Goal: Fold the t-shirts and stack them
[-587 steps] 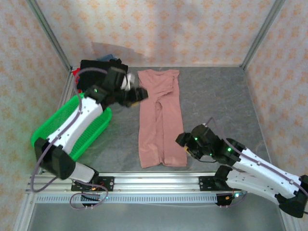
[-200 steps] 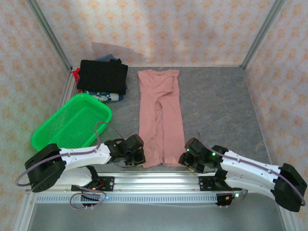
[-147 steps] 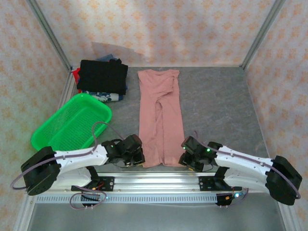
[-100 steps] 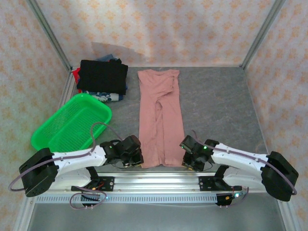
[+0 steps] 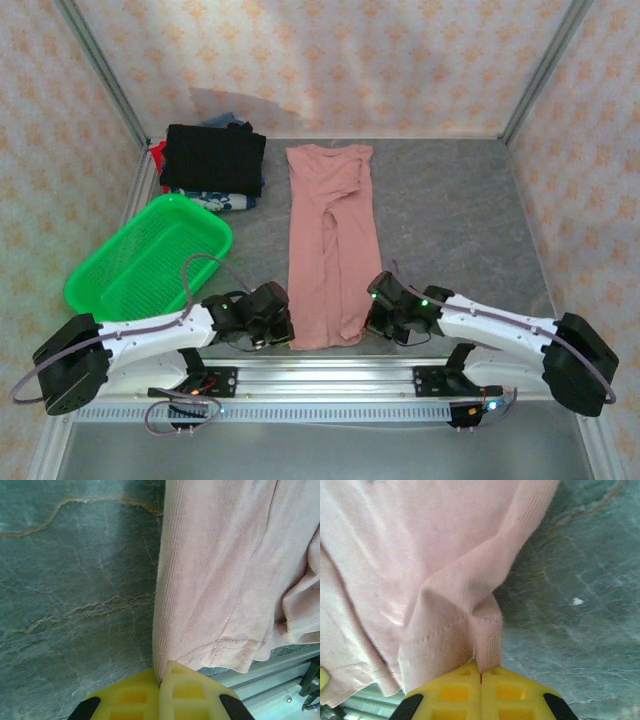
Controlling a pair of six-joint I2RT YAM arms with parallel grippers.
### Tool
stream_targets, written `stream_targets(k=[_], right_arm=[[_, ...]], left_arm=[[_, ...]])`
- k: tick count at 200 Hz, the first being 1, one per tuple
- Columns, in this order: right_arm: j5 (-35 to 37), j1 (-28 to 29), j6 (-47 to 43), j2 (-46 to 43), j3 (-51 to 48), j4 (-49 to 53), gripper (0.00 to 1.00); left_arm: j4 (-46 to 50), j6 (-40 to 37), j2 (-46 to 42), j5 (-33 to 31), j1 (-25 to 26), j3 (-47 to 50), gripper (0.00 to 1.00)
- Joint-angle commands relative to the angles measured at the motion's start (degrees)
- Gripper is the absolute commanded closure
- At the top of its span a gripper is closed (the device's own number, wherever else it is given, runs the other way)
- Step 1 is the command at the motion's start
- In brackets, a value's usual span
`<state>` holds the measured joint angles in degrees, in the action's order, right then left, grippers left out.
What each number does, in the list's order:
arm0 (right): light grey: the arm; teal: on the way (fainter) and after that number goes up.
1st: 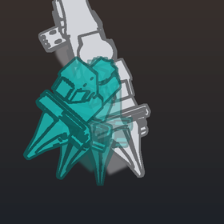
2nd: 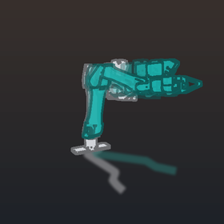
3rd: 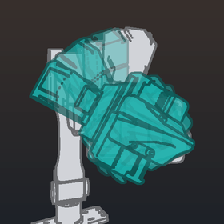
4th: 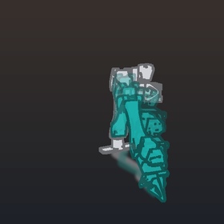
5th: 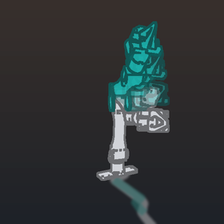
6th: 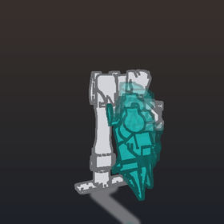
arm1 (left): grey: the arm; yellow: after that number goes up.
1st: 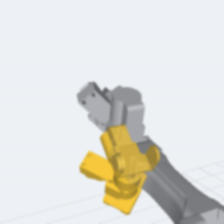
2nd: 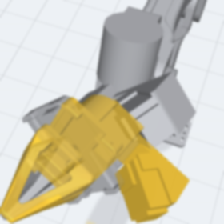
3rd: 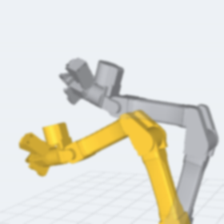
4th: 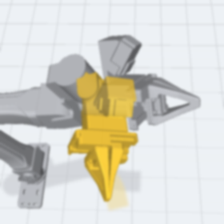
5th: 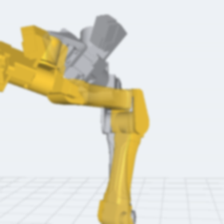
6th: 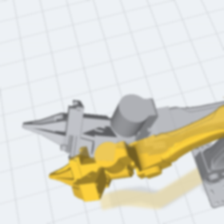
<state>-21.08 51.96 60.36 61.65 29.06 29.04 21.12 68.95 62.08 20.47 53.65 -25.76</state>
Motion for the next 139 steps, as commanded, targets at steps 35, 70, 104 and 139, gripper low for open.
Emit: stream_targets(k=[35, 70, 104, 139], right_arm=[[-1.04, -0.02, 0.2, -4.6, 2.04, 3.31, 1.0], [0.91, -0.04, -1.56, -5.44, 6.65, 7.85, 1.0], [2.82, -0.07, -3.7, -3.17, 11.74, 11.48, 1.0], [2.08, -0.04, -3.09, -3.45, 10.43, 11.52, 1.0]], left_arm=[[7.24, 0.03, -5.21, -2.97, 0.3, -1.86, 0.98], [8.86, 0.83, -7.02, -4.93, -0.08, -5.3, 0.98], [11.08, -0.85, -6.98, -5.17, -2.98, -10.06, 0.98], [11.5, -2.41, -6.7, -3.19, -5.03, -10.43, 0.98]])
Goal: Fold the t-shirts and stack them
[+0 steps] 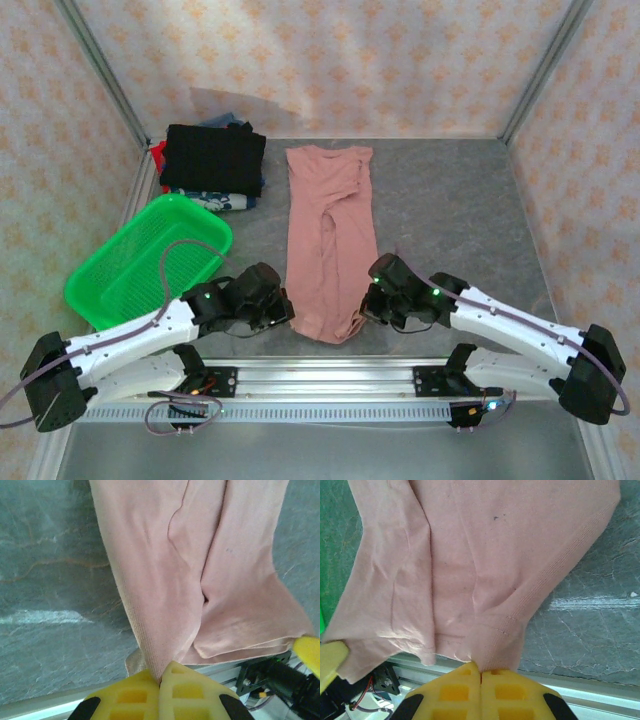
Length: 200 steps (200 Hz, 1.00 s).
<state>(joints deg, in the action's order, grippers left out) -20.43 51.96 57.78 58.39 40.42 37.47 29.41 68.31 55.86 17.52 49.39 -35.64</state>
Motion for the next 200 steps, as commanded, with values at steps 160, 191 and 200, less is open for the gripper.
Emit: stream_targets(k=[160, 191, 200], right_arm=[[-1.15, -15.22, -13.02, 6.34, 12.04, 7.82, 1.0], [-3.31, -20.41, -18.75, 14.17, 18.77, 8.29, 1.0], [-3.78, -21.65, -20.22, 16.69, 20.82, 8.38, 1.0]], left_arm=[[-0.6, -4.64, 6.71, 5.8, -14.57, -11.9, 0.99], [0.25, -7.8, 13.8, 8.35, -18.95, -18.51, 1.0], [0.04, -8.54, 15.46, 9.23, -20.42, -19.86, 1.0]])
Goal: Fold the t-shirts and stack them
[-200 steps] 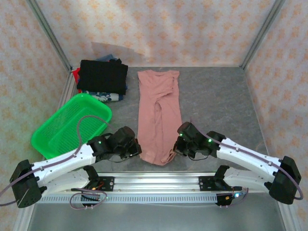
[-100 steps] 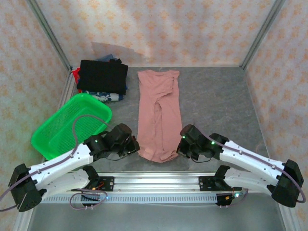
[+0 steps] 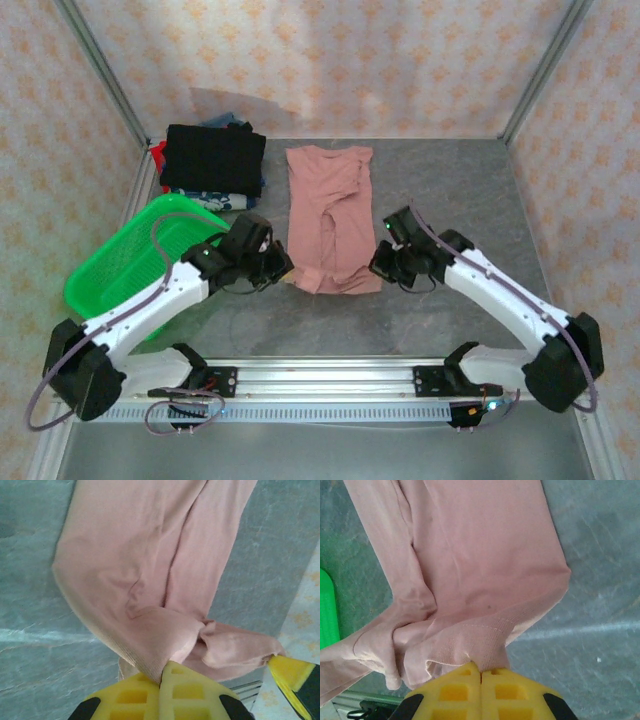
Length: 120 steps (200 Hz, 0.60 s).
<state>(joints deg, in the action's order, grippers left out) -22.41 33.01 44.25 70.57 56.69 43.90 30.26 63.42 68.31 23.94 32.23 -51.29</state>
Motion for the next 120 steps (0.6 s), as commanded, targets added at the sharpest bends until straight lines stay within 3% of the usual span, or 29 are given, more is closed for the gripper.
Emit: stream_targets(k=[1, 38, 120], right_arm=[[-1.82, -2.83, -6.84, 4.81, 4.88, 1.92, 1.0], [-2.17, -6.97, -12.57, 14.21, 13.65, 3.91, 1.0], [-1.14, -12.89, -22.57, 30.47, 29.46, 9.19, 1.0]], left_arm=[[-0.81, -3.73, 3.2, 2.92, -3.47, -4.37, 1.0], [0.33, -7.72, 10.16, 6.02, -8.71, -9.81, 1.0], [8.37, -19.38, 29.12, 8.22, -13.22, -27.5, 1.0]])
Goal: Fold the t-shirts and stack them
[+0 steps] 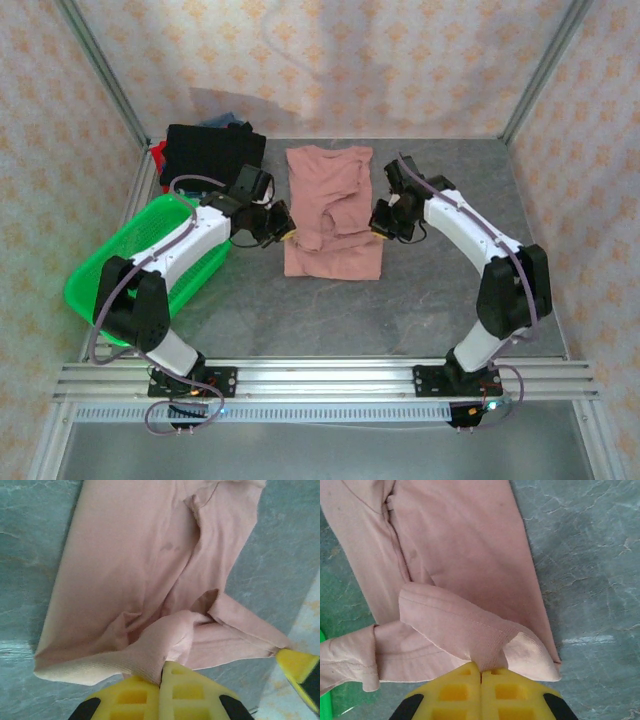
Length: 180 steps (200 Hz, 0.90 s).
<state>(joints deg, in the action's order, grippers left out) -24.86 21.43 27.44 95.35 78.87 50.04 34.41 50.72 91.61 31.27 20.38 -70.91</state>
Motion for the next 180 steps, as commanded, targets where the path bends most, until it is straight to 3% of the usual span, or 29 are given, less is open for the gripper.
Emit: stream_targets(k=[1, 80, 180], right_arm=[[1.4, -1.39, -5.83, 5.79, 7.36, 3.09, 1.0], [2.0, -1.98, -9.4, 18.27, 19.62, 5.24, 1.0], [3.01, -3.24, -10.1, 29.72, 30.7, 6.99, 1.0]], left_arm=[[4.33, -6.77, 5.97, 0.9, -1.43, -8.03, 1.0], [6.37, -9.58, 15.95, 0.46, -4.71, -16.44, 1.0], [5.75, -9.61, 29.68, 0.7, -5.17, -26.61, 1.0]])
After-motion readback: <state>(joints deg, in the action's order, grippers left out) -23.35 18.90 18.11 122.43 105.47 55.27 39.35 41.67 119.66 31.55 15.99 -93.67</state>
